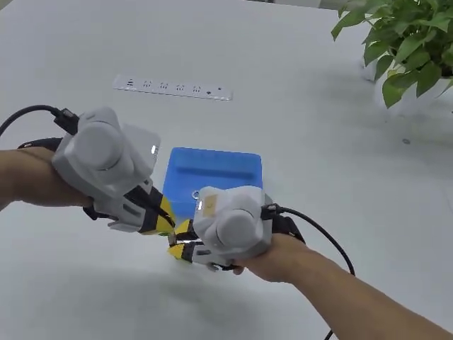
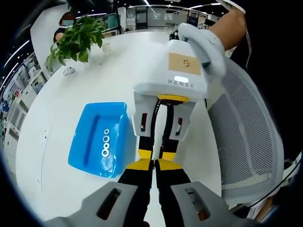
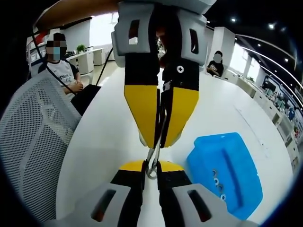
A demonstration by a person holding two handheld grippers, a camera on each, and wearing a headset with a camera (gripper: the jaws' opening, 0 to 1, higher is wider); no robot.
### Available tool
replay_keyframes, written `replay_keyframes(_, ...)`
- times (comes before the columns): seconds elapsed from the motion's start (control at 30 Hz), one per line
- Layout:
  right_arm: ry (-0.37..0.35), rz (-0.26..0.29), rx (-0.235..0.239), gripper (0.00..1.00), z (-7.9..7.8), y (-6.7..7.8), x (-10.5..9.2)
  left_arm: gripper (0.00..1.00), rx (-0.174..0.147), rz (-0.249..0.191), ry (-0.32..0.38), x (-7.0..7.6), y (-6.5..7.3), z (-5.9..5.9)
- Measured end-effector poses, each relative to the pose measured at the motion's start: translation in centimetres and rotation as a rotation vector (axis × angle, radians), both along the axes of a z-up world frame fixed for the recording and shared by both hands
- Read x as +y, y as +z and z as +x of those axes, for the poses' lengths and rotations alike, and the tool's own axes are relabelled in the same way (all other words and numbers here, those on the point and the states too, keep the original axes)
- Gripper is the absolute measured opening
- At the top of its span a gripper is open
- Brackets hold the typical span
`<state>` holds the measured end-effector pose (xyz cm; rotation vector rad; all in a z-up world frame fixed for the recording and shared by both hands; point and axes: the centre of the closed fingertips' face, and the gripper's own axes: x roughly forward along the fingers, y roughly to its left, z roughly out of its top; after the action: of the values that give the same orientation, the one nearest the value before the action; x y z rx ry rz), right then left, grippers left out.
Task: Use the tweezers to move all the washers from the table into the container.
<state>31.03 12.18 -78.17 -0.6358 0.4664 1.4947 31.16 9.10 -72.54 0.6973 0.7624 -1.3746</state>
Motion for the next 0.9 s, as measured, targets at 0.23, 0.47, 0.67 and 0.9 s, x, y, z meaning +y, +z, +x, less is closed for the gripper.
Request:
replay_keyframes(0.23,-0.015,0.007,0.023,0.1,-0.07,-0.04,-0.06,0.06,0.004,0.004,-0.004,0.0,-0.11,-0.22)
replay_keyframes(0.47,-0.022,0.009,0.03,0.1,-0.06,-0.01,-0.14,0.06,-0.004,0.01,-0.012,-0.17,-0.07,-0.24)
replay_keyframes(0.67,-0.021,0.005,0.026,0.1,0.0,0.03,-0.34,0.06,-0.01,0.014,-0.014,-0.2,-0.03,-0.22)
replay_keyframes(0.9,-0.02,0.004,0.021,0.1,-0.07,0.49,-0.6,0.06,-0.012,0.012,-0.012,-0.42,0.39,-0.3)
